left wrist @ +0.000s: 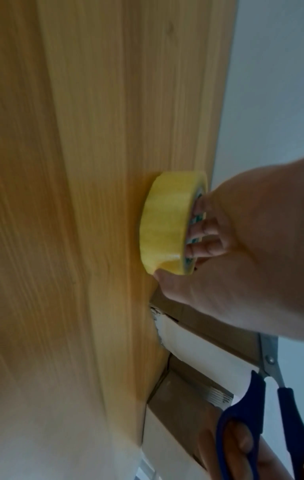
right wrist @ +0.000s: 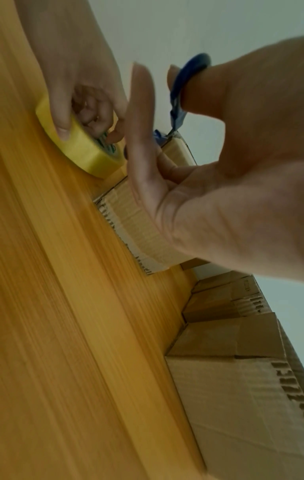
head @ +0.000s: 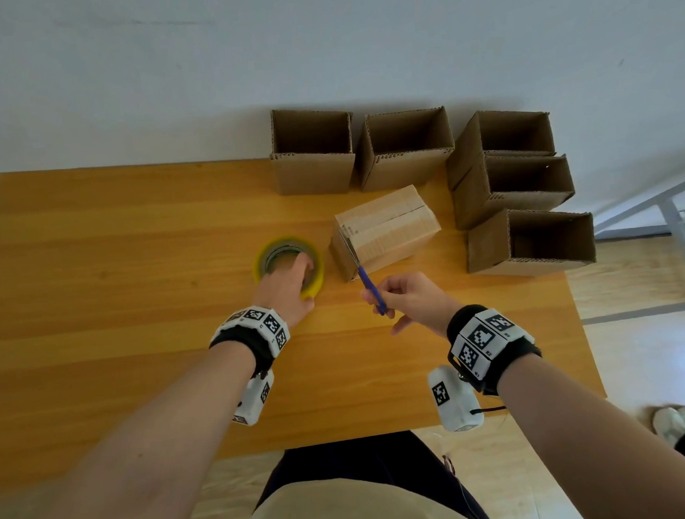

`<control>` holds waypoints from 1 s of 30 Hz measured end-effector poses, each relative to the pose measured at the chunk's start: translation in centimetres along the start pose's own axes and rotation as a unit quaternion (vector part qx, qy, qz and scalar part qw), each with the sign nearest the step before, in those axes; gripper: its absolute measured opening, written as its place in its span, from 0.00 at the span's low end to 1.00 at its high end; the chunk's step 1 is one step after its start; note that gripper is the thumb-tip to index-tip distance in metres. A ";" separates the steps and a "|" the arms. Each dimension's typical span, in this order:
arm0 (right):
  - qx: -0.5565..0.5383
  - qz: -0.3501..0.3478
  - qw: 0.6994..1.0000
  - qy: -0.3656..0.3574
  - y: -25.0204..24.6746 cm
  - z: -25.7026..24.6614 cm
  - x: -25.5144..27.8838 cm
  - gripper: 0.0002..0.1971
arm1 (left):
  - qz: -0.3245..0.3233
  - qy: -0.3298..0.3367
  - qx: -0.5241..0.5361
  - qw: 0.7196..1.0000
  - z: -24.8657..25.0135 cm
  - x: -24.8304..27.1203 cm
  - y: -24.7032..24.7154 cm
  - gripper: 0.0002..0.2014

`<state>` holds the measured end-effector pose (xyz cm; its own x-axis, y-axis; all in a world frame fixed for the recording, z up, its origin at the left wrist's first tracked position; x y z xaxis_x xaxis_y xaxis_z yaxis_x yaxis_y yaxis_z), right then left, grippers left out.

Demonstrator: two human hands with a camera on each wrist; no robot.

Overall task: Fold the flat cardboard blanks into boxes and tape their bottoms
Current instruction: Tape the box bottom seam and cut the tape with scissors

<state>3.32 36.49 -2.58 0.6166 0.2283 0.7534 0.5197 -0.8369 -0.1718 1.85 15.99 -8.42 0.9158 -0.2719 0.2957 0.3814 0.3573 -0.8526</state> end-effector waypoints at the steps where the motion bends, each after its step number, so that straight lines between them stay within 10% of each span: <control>1: 0.003 0.000 1.000 0.002 0.0 0.0 0.0 0.14 | 0.001 -0.002 0.000 1.000 -0.1 0.0 0.1 0.23; 14: 0.031 -0.015 0.999 0.029 -0.2 0.0 -0.6 0.19 | 0.089 0.080 0.169 0.978 2.3 -2.6 -3.8 0.39; 30: 0.070 -0.043 0.991 0.109 -0.2 -1.1 -1.5 0.16 | 0.021 0.055 0.268 0.962 2.7 -4.9 -6.9 0.22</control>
<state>1.63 35.75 -2.96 0.4311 0.1701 0.8861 0.6518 -0.7378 -0.1755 -4.88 17.31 -2.84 0.9239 -0.3296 0.1944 0.3823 0.7715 -0.5085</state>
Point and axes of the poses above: each hand's wrist, its own x-axis away from the middle knuckle, its own y-axis out of the palm, z = x × y, the point moved 3 cm from there along -x, towards the middle knuckle, and after that the axes turned 8 degrees about y, right-handed, at the moved point
